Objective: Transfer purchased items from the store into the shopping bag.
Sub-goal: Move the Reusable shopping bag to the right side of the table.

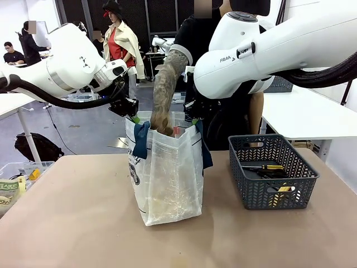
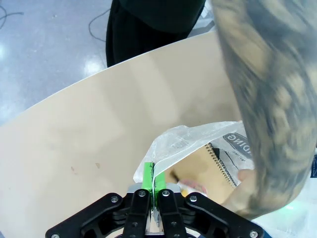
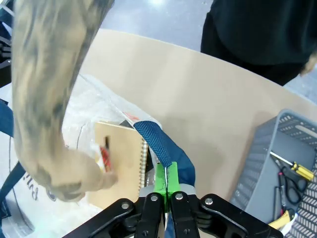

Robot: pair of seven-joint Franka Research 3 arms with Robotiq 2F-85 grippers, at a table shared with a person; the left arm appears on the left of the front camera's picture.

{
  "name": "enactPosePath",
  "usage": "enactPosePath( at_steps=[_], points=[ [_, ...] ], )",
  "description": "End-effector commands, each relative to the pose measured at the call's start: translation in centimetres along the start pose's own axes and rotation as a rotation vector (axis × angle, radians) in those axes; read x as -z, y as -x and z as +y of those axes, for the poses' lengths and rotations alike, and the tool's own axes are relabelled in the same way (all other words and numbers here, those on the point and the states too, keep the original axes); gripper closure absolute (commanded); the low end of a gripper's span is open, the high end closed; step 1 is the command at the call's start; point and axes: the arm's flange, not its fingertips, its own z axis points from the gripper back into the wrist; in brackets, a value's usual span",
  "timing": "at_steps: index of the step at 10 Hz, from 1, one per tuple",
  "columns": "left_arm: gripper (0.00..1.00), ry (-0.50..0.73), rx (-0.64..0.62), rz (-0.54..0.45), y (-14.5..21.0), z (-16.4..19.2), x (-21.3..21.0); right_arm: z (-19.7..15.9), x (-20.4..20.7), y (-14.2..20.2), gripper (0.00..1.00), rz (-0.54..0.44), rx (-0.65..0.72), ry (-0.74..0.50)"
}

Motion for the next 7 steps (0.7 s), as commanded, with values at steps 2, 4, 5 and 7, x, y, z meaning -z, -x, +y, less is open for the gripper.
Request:
enactPosePath(
  at_steps=[2, 4, 5, 7],
  points=[
    [1.00, -0.008, -0.015, 0.002, 0.22, 0.21, -0.32, -0.21, -0.18, -0.05, 1.00, -0.003, 0.007, 0.002],
    [1.00, -0.008, -0.015, 0.002, 0.22, 0.21, -0.32, -0.21, -0.18, -0.05, 1.00, -0.003, 0.007, 0.002],
    [1.00, -0.008, -0.015, 0.002, 0.22, 0.21, -0.32, -0.21, -0.18, -0.05, 1.00, -0.003, 0.007, 0.002],
    [1.00, -0.008, -0.015, 0.002, 0.22, 0.21, -0.32, -0.21, -0.18, -0.05, 1.00, -0.003, 0.007, 0.002]
  ],
)
